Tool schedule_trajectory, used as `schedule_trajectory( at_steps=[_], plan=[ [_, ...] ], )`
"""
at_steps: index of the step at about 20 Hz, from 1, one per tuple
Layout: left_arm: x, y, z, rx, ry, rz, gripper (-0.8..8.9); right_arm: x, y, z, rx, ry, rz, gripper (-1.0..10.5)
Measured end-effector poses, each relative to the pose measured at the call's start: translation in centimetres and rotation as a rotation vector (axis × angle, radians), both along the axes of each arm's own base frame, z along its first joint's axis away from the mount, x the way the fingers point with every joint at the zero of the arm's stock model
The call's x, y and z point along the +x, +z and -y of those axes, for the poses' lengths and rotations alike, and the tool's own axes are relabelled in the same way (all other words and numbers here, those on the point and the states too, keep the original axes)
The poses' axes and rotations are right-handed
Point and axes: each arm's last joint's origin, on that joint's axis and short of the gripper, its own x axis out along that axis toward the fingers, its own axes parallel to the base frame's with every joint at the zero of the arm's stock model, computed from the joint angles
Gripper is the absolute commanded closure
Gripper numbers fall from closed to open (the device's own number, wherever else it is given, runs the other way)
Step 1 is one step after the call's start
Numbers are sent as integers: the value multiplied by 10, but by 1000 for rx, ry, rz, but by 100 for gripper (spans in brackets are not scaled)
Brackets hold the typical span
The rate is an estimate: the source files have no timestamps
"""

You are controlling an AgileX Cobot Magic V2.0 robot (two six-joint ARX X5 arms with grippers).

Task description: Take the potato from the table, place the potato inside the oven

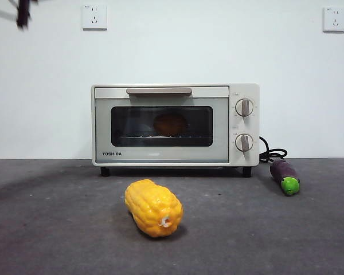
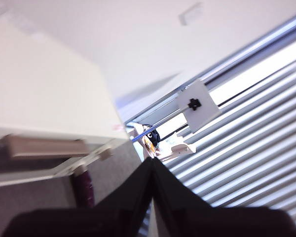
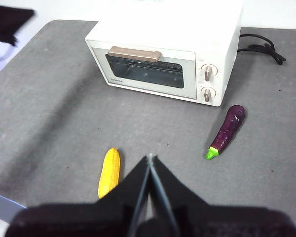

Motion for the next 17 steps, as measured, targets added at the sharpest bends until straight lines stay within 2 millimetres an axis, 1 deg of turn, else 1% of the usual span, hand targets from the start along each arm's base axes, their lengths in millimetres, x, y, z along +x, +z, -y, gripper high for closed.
schedule_trajectory(
  at_steps=[3, 5, 8, 11, 14, 17],
  plan=[
    [-32, 24, 0, 42, 21, 86, 821, 0, 0, 0, -3, 2, 2, 946],
    [-58, 38, -1, 84, 74, 133, 821, 0, 0, 0, -3, 2, 2, 946],
    [-97, 51, -2, 168, 180, 179, 821, 0, 0, 0, -3, 2, 2, 946],
    [-135, 56, -5, 283, 317, 191, 821, 0, 0, 0, -9, -12, 9, 946],
    [-168, 53, -9, 421, 468, 165, 821, 1, 0, 2, -25, -54, 30, 946],
    [-196, 50, -13, 526, 562, 141, 818, 2, 1, 3, -40, -92, 48, 946]
  ],
)
